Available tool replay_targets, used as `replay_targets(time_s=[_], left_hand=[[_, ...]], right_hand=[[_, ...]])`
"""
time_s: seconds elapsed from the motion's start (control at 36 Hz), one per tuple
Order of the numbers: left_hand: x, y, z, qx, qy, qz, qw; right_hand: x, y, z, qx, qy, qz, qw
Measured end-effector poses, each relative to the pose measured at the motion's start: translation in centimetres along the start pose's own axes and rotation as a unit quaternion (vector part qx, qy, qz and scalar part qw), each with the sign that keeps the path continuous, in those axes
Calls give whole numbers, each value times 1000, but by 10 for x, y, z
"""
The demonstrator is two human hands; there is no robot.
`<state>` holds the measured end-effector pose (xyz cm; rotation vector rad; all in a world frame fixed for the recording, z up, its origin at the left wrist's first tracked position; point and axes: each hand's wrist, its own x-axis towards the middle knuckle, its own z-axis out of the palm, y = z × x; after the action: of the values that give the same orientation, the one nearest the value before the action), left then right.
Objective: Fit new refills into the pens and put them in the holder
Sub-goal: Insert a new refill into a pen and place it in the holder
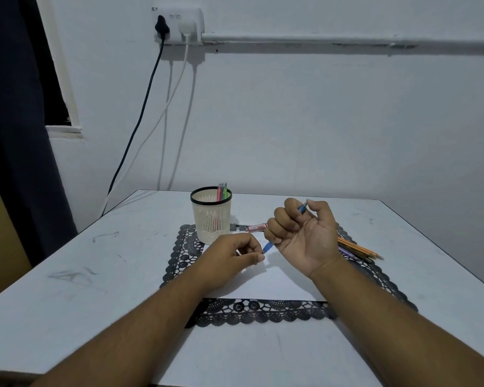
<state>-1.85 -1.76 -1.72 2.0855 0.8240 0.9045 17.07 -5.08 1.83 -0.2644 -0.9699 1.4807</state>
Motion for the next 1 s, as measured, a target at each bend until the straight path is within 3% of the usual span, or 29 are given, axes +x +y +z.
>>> replay_targets(time_s=[0.22,0.5,1.0], left_hand=[[0,-1,2,-3,-3,-9,1000],[3,-7,-2,23,71,-27,997],[0,-9,-4,131,116,-70,982]], right_hand=[[8,-4,12,-34,45,30,998],[39,0,45,-98,259,73,958],[23,32,27,-54,263,41,962]])
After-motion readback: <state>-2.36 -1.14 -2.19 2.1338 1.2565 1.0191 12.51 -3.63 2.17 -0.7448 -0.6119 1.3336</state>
